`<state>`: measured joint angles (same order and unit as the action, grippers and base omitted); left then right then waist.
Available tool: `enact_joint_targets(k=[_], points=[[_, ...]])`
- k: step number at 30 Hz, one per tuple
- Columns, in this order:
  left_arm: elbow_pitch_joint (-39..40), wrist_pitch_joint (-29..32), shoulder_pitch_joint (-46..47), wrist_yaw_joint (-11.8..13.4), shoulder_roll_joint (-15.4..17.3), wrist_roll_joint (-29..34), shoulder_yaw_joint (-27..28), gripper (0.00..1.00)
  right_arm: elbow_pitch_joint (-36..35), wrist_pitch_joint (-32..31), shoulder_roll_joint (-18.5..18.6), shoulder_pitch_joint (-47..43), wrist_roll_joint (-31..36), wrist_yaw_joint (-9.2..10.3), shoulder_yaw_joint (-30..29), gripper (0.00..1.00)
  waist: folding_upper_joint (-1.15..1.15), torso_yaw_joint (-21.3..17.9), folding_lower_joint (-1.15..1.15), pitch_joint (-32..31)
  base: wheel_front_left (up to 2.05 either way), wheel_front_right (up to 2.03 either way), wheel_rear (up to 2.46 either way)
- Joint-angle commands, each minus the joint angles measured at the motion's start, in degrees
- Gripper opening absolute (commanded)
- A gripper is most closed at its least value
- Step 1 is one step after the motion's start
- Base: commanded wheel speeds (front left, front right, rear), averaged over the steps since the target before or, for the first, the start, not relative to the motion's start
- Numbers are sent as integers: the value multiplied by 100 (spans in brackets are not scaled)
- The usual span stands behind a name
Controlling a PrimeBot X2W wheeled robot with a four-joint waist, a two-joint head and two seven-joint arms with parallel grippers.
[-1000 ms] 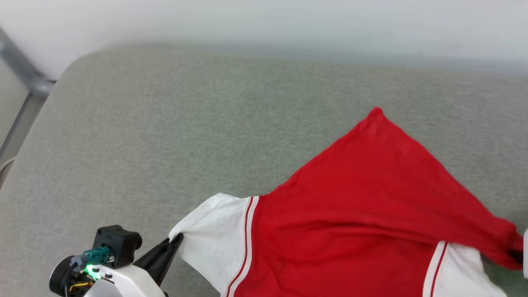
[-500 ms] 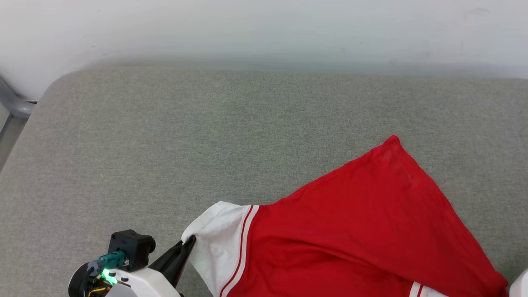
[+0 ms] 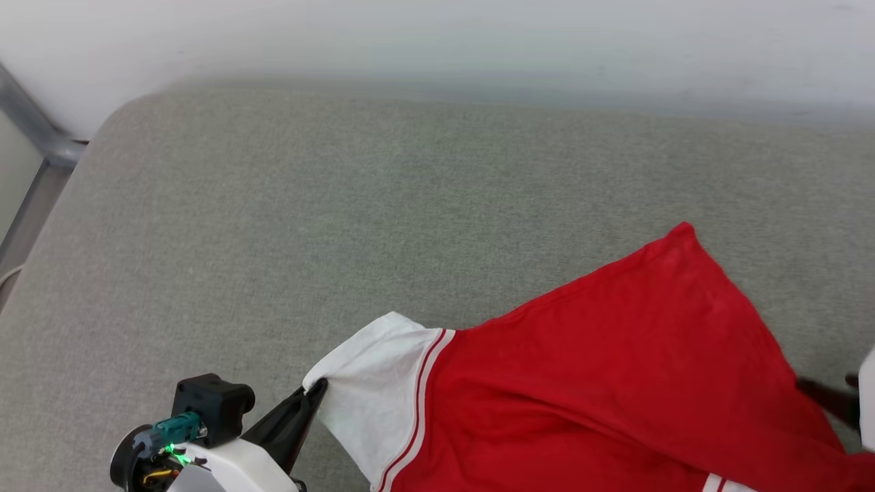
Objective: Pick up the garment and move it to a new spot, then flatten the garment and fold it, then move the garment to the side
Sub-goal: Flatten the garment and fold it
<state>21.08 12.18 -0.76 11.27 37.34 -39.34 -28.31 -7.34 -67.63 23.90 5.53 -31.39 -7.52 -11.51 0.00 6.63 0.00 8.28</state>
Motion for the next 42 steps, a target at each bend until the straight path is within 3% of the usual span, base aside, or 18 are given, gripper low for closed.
enact_joint_targets(k=[1, 7, 15, 24, 34, 36, 37, 42], points=[[31, 0, 83, -9, 12, 38, -1, 0, -21, -34, 42, 78, -13, 6, 15, 100, 0, 83, 0, 89, 0, 0, 0], [161, 15, 210, -56, 17, 114, -49, 0, -71, -356, 13, 1085, 216, 6, 357, 100, 0, 416, 0, 516, 0, 0, 0], [134, -87, 569, -216, -166, 191, -168, 0, 695, -419, -12, 2161, 889, 6, 494, 100, 0, 991, 0, 1113, 0, 0, 0], [12, -212, 783, -400, -357, 206, -326, 0, 1672, -19, 21, 2660, 1419, 6, 420, 100, 0, 1389, 0, 1454, 0, 0, 0], [-164, -291, 991, -505, -490, 205, -381, 0, 2278, 342, 38, 2799, 1613, 6, 596, 100, 0, 1525, 0, 1634, 0, 0, 0], [-194, -308, 1017, -510, -501, 198, -390, 0, 2364, 388, 8, 2790, 1597, 6, 631, 18, 0, 1530, 0, 1635, 0, 0, 0], [-211, -316, 1028, -513, -506, 195, -393, 0, 2402, 395, -8, 2780, 1575, 6, 660, 0, 0, 1529, 0, 1629, 0, 0, 0], [-309, -347, 1049, -486, -485, 220, -367, 0, 2530, 654, -15, 2781, 1554, 6, 684, 0, 0, 1477, 0, 1516, 0, 0, 0]])
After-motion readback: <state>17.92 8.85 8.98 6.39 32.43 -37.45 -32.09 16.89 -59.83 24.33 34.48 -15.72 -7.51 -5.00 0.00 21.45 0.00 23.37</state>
